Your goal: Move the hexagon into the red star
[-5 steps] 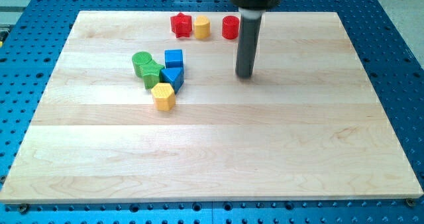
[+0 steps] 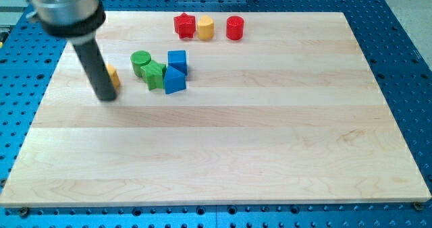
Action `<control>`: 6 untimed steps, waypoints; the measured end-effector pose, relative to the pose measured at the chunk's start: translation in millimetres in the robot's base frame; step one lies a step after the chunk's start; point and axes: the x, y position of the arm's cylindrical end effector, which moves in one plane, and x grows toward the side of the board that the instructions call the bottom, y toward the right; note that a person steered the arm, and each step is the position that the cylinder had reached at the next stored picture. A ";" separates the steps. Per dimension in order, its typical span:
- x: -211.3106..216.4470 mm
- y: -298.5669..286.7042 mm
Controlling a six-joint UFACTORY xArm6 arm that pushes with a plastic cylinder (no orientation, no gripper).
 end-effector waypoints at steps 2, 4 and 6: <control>-63.2 8.4; -93.4 -25.7; -107.5 11.8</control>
